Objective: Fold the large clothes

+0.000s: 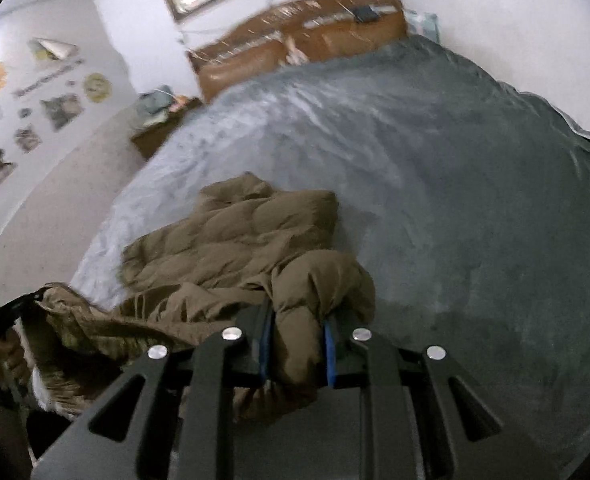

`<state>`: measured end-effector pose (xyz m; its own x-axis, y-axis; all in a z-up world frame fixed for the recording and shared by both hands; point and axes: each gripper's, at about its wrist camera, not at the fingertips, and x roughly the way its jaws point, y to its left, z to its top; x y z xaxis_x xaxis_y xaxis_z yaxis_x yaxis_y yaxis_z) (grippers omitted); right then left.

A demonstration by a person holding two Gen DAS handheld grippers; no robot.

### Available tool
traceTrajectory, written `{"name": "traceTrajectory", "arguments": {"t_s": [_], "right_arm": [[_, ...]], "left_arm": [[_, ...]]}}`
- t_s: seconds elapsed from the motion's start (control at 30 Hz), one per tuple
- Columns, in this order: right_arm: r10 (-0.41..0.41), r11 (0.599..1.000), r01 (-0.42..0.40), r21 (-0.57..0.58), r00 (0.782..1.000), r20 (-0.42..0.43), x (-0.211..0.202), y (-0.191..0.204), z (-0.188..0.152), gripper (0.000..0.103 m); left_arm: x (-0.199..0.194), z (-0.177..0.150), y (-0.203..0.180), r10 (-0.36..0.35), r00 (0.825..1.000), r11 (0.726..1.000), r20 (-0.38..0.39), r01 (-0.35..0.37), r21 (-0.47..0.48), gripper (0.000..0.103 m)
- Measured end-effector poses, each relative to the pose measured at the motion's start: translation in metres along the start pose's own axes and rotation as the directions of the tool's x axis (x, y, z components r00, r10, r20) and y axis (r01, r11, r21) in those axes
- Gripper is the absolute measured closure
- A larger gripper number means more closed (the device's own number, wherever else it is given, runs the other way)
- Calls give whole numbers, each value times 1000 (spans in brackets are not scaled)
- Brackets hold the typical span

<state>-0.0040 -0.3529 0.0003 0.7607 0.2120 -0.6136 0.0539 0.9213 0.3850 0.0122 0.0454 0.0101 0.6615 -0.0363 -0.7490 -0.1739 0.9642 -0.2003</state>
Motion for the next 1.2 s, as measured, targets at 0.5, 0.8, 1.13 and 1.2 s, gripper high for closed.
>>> {"name": "traceTrajectory", "arguments": {"t_s": [0.5,0.8,1.13,1.2], "right_arm": [[-33,999,34,-42,999,10,147,-3,54,9],[-43,999,46,-26,994,99,122,-29,52,3],[60,993,-64,-96,997,-40,172,-24,25,2],[42,994,-47,-100,998,-47,180,-23,23,2]], "left_arm": [[134,44,48,41,999,999,19,-41,19,11],[73,58,89,97,974,995,204,-92,-37,3],[118,32,78,-75,997,984,7,73,160,4],[118,36,80,-54,998,985,40,47,168,4]]}}
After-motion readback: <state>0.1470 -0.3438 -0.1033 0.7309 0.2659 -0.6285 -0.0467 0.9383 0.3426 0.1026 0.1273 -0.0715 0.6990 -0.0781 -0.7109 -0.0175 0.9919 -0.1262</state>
